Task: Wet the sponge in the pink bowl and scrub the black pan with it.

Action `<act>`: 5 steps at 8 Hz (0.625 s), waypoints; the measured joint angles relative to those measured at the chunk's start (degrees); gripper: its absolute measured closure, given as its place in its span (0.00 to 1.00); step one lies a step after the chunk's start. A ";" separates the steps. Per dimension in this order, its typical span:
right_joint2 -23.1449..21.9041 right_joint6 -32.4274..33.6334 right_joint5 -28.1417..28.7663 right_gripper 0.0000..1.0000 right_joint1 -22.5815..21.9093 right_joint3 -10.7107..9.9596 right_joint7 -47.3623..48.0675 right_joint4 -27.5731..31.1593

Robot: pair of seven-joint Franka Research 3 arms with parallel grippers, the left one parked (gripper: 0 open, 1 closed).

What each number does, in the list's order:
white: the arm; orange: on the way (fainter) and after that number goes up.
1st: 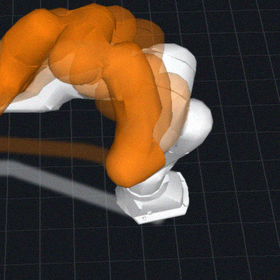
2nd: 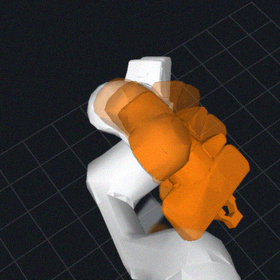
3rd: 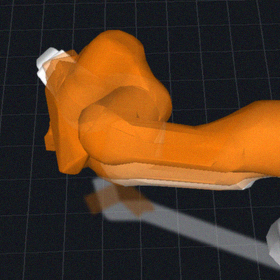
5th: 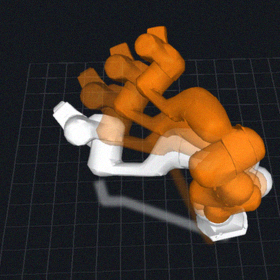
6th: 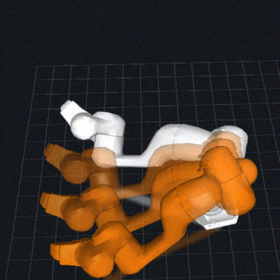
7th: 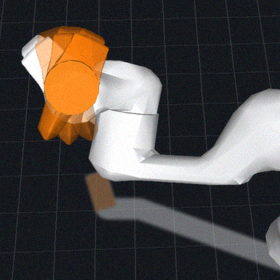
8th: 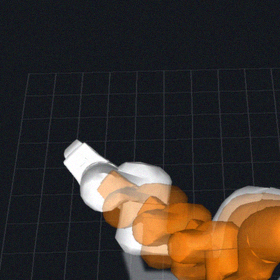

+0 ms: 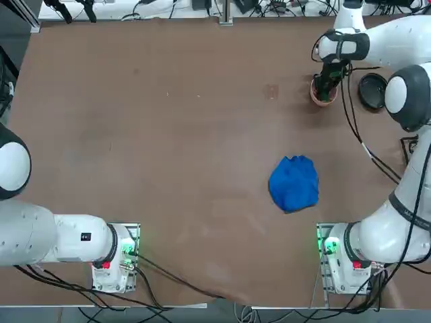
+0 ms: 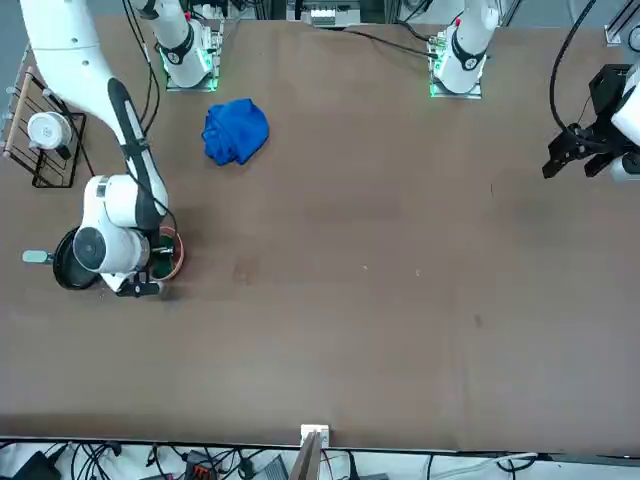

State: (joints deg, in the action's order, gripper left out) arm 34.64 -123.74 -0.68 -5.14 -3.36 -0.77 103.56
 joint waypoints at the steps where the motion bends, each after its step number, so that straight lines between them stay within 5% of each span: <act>1: 0.01 0.00 0.00 0.68 0.02 0.00 0.00 -0.04; 5: -1.06 1.41 0.00 0.68 0.18 0.00 0.00 -0.69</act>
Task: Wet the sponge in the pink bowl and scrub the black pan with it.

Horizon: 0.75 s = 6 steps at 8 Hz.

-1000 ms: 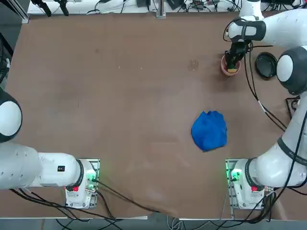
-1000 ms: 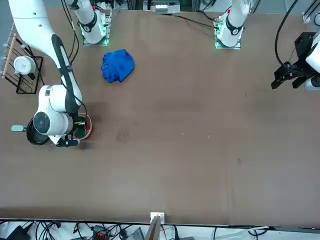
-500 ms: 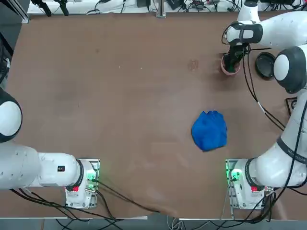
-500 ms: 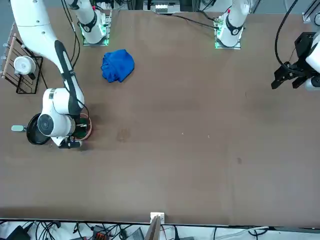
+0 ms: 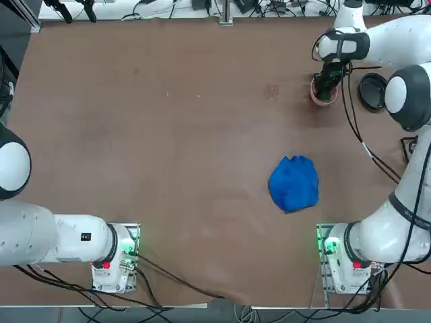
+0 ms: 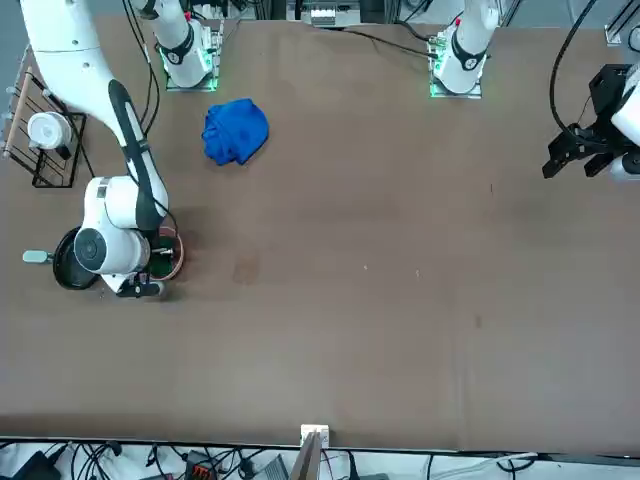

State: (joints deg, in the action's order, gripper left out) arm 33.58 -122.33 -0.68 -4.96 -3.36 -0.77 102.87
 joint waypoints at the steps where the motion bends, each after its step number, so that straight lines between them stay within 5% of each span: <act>1: -1.50 2.22 0.00 0.68 0.12 0.00 -0.01 -0.77; 4: -7.37 9.64 -0.27 0.68 2.14 -0.56 -0.91 -1.74; 6: -7.73 9.95 -1.20 0.67 7.88 -1.39 -7.55 -1.69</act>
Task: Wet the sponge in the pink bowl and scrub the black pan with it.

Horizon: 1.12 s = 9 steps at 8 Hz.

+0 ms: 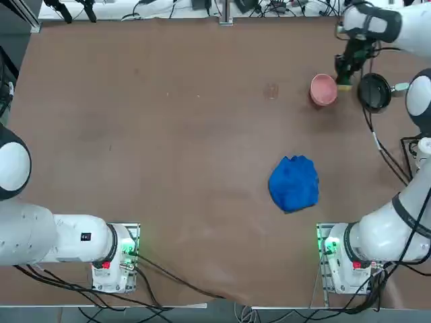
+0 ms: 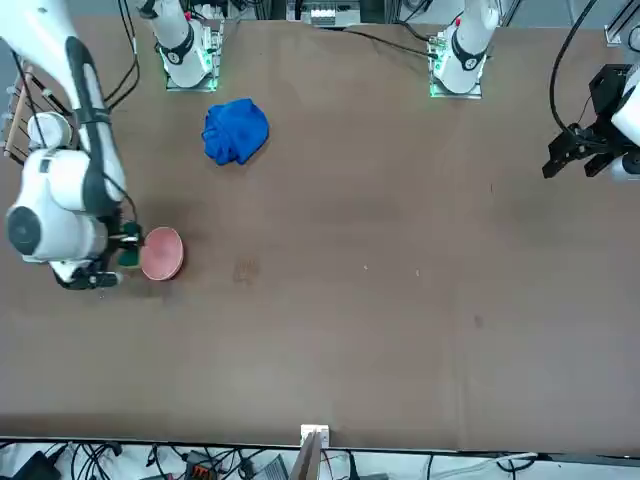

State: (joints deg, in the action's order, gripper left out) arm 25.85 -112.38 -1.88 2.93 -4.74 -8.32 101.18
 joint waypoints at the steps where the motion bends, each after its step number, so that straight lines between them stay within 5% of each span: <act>1: 0.17 -0.40 -0.58 0.67 3.81 -0.09 -4.48 -0.03; 4: 1.87 -1.50 -0.65 0.67 11.34 -0.11 -14.35 -1.95; 9: 9.74 -9.21 -0.65 0.67 16.26 -0.06 -20.23 -3.81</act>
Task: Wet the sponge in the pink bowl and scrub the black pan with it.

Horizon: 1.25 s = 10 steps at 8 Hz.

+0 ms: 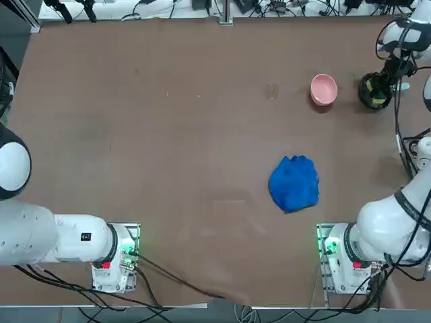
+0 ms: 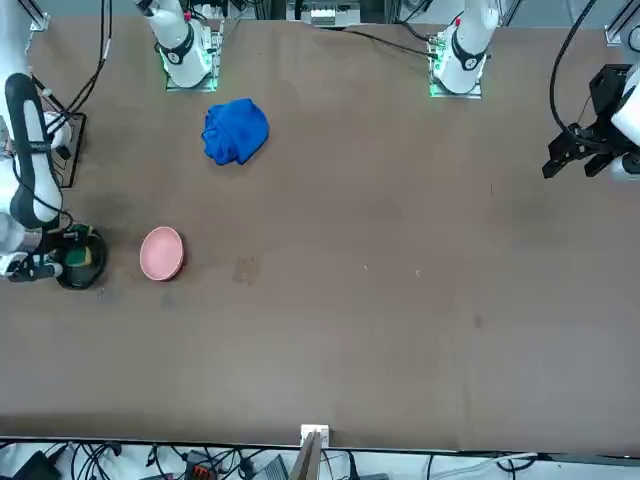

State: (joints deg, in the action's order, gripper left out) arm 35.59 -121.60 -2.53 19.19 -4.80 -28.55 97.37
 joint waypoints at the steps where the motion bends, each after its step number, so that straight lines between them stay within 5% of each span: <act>1: 0.90 0.01 0.00 0.67 1.18 0.00 -1.38 -0.73; 10: 5.87 -0.09 0.12 0.67 3.91 1.74 -5.93 -6.91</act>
State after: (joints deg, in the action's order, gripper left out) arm 41.46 -121.69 -2.41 23.10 -3.07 -34.48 90.47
